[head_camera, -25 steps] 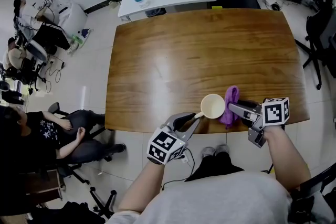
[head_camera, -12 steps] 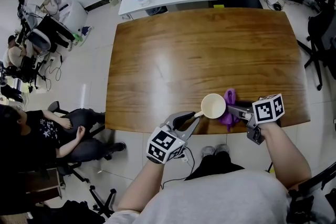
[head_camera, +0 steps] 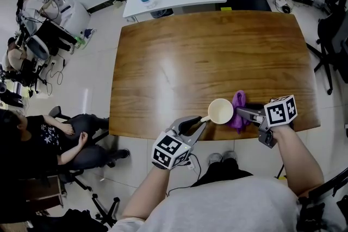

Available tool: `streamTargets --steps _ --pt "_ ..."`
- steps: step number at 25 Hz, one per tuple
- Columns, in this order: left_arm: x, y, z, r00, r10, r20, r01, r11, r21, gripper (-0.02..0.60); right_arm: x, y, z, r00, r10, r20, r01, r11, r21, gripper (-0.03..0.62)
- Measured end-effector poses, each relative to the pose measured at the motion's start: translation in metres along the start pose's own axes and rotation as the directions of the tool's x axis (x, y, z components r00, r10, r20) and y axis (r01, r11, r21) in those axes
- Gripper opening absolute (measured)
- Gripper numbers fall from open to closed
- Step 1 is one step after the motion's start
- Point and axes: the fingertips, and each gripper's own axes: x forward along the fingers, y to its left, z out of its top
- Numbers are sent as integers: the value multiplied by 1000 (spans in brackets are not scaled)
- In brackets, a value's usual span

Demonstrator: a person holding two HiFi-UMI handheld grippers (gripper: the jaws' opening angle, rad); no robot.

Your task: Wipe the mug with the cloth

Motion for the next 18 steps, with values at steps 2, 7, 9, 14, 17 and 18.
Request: streamTargets --steps 2,7,9,14,17,18 --pt "-1 2 0 1000 5 0 -5 1000 -2 67 -7 9 13 1000 21 18 -21 999 -25 123" --pt "-4 11 2 1000 22 3 -22 1000 -12 69 -16 41 44 995 94 43 -89 992 -94 123" --pt "-4 15 1 1000 31 4 -31 999 -12 69 -16 49 48 993 112 39 -107 988 -114 123" --pt "-4 26 5 999 54 4 -53 998 -15 67 -5 48 48 989 141 40 -138 988 -71 123" --pt "-3 31 7 998 60 5 -60 998 -14 66 4 45 48 986 159 41 -157 986 -54 123" --pt "-2 32 7 998 62 7 -62 998 -14 66 6 44 47 985 165 41 -163 986 -47 123"
